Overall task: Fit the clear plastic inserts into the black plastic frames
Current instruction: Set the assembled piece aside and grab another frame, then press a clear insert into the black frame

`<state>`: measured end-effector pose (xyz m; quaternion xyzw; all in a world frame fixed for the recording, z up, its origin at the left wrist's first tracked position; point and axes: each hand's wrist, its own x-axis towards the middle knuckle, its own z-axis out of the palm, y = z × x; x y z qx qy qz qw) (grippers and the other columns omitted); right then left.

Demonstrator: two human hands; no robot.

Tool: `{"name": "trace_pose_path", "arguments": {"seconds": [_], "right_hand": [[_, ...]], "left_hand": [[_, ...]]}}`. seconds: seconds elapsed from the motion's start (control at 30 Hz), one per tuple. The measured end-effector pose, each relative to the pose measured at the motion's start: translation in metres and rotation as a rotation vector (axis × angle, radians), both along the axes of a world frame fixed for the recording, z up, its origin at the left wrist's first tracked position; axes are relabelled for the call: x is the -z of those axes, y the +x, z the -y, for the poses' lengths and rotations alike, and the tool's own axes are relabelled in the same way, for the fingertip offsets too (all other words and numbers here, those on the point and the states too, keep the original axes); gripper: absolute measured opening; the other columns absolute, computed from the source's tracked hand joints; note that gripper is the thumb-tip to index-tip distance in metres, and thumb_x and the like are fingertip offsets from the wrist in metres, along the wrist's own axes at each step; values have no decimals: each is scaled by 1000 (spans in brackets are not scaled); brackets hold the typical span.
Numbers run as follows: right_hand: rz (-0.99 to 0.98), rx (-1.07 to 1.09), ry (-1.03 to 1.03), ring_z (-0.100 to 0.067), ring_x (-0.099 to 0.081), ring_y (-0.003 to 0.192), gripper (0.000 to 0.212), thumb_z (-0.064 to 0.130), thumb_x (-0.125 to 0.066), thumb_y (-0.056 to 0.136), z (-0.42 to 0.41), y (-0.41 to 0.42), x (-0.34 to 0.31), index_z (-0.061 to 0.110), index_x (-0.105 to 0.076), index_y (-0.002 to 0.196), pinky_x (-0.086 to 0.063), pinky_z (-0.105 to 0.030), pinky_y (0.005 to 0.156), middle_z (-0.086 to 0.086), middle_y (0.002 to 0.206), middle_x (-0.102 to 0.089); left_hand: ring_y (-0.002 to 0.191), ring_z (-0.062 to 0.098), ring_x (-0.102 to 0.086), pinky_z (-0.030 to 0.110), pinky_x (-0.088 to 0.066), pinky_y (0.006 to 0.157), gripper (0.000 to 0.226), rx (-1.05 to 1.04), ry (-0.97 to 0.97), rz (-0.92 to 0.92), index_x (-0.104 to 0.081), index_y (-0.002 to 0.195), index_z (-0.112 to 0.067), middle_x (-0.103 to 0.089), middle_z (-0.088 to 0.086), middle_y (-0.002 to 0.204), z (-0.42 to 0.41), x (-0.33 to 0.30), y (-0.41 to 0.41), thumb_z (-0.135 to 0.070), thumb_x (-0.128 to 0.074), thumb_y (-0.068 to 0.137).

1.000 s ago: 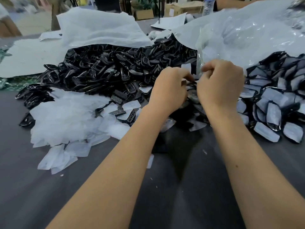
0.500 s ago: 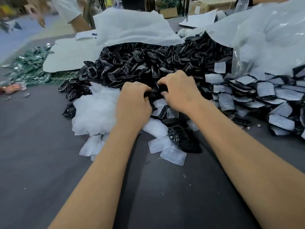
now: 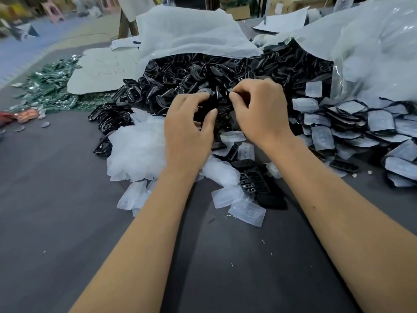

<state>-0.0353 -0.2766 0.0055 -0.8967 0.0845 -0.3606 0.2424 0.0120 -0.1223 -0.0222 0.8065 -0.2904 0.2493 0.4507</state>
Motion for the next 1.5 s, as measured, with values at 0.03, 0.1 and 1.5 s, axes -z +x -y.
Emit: {"name": "trace_pose_path", "arguments": {"seconds": [0.03,0.1,1.5], "right_hand": [[7,-111,104,-16,-67,84,17,22,-65,99,0,-2,-1,14,-80,97,-52,-34,84,3,87,-76],[-45,-282,260,-11,-67,73,12,19,-70,97,1,-4,0,15,-81,97,-56,-33,75,6,81,-75],[-33,-474,888,-18,-73,67,11,0,-82,85,8,0,13,10,-78,84,-60,-25,66,-7,75,-76]], "left_hand": [[109,15,-61,43,-59,89,36,15,-6,-10,-67,132,-19,-61,-8,121,0,0,0,-24,-70,96],[113,15,-60,43,-57,92,43,26,30,-21,-63,139,-22,-59,-10,123,1,-1,0,-27,-70,97],[80,32,-72,36,-64,67,24,-19,-493,-456,-51,86,-2,-64,24,87,5,-8,-3,-13,-65,102]]}}
